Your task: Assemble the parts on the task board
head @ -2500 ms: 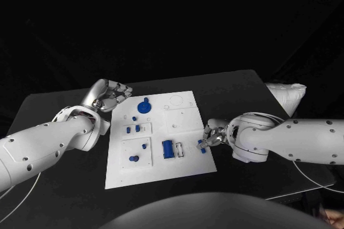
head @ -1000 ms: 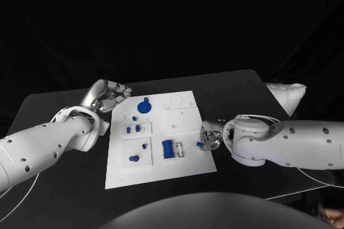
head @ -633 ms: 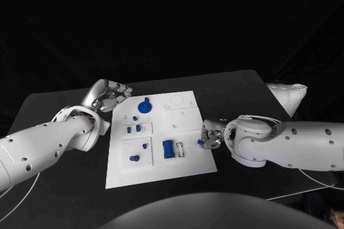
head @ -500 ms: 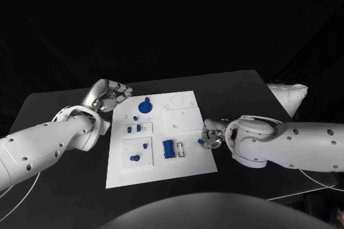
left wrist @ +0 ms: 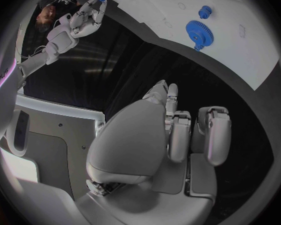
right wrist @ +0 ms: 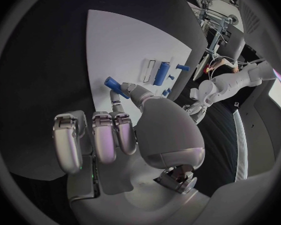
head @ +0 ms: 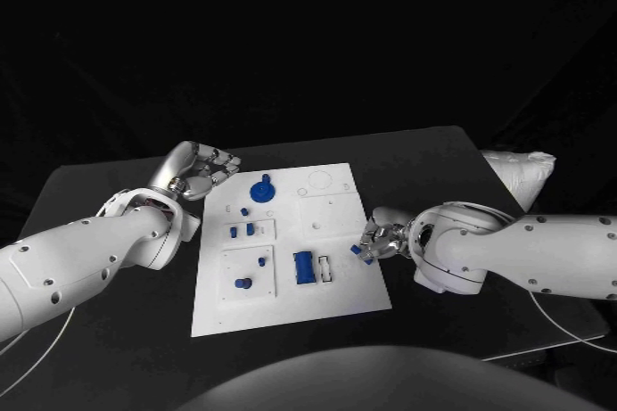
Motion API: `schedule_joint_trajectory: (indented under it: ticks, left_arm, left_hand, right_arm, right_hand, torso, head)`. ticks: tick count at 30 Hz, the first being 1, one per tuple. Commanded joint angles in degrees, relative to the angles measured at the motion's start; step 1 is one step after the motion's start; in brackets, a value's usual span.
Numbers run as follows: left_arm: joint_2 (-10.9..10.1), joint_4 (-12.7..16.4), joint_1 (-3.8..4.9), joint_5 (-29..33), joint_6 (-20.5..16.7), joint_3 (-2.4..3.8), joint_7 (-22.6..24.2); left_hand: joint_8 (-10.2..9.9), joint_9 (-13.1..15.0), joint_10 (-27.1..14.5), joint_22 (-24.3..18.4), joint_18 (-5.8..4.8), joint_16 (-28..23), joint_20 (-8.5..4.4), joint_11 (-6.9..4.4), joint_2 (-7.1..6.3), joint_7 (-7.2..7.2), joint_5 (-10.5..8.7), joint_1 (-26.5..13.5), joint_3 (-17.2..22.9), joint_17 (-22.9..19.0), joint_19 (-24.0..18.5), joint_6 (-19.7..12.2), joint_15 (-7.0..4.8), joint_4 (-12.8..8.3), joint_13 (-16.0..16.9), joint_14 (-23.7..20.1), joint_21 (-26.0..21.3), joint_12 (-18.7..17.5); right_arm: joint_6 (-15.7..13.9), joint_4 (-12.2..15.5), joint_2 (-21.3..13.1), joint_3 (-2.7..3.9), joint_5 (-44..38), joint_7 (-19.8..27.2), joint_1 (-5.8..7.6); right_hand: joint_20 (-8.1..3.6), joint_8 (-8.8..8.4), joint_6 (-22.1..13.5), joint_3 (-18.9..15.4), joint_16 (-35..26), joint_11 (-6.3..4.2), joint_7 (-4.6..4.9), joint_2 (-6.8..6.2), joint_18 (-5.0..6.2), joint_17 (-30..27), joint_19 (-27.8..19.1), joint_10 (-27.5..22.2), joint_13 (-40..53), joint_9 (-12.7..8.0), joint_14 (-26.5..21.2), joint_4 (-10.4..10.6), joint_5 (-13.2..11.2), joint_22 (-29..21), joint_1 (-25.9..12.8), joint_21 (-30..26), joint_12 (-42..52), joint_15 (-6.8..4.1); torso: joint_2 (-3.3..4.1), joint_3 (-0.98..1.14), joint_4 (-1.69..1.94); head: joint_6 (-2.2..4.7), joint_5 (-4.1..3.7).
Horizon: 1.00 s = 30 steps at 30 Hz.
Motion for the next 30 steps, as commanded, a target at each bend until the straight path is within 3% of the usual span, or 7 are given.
schedule_joint_trajectory:
  ticks: [1, 16, 30]
  left_arm:
    - [0.19, 0.09, 0.03, 0.13, 0.78, 0.04, 0.24]
    - [0.3, 0.05, 0.04, 0.13, 0.82, 0.04, 0.19]
    - [0.21, 0.13, 0.04, 0.12, 0.88, 0.04, 0.13]
  left_hand:
    - [-0.19, 0.06, 0.2, 14.58, -0.93, -0.29, -0.25, 0.11, 0.15, -0.01, -0.22, -0.51, 0.35, 15.07, 4.8, 0.37, -0.25, 0.06, -0.02, 5.97, 0.06, -0.19]
    - [-0.16, 0.08, 0.25, 14.58, -0.92, -0.29, -0.25, 0.1, 0.25, -0.03, -0.22, -0.62, 0.44, 15.07, 4.79, 0.42, -0.25, 0.07, -0.01, 5.97, 0.05, -0.18]
    - [-0.16, 0.08, 0.25, 14.58, -0.92, -0.29, -0.25, 0.1, 0.25, -0.03, -0.22, -0.62, 0.44, 15.07, 4.79, 0.42, -0.25, 0.07, -0.01, 5.97, 0.05, -0.18]
  right_arm:
    - [-0.39, -0.54, 0.36, 0.01, 15.39, 3.03, 0.82]
    - [0.95, -3.1, 1.82, 0.0, 34.14, 4.82, 1.65]
    - [1.35, -5.98, 4.76, -0.02, 41.51, 5.63, 0.51]
  right_hand:
    - [-0.41, -0.02, 1.99, 0.06, 0.23, -0.22, -1.57, -0.74, -0.82, 15.08, 6.0, 6.21, 15.07, -0.13, 5.98, -0.26, -0.4, 15.1, 0.02, 0.26, 0.16, -0.43]
    - [-0.61, -0.49, 3.31, -0.48, 0.23, -0.46, -1.88, -1.2, -0.82, 15.08, 6.0, 6.21, 15.07, -0.86, 5.98, -0.36, -1.93, 15.1, -0.28, 0.26, 0.16, -0.66]
    - [-0.84, -0.99, 4.03, -1.17, 0.23, -0.65, -2.08, -1.32, -0.82, 15.08, 6.0, 6.21, 15.07, -1.4, 5.98, -0.16, -3.79, 15.1, -0.65, 0.26, 0.16, -0.92]
  torso:
    - [-0.04, -0.02, 0.04]
    - [-0.07, -0.03, 0.01]
    - [-0.06, -0.02, -0.01]
  head:
    - [0.0, 0.26]
    - [0.0, 0.87]
    - [0.0, 1.25]
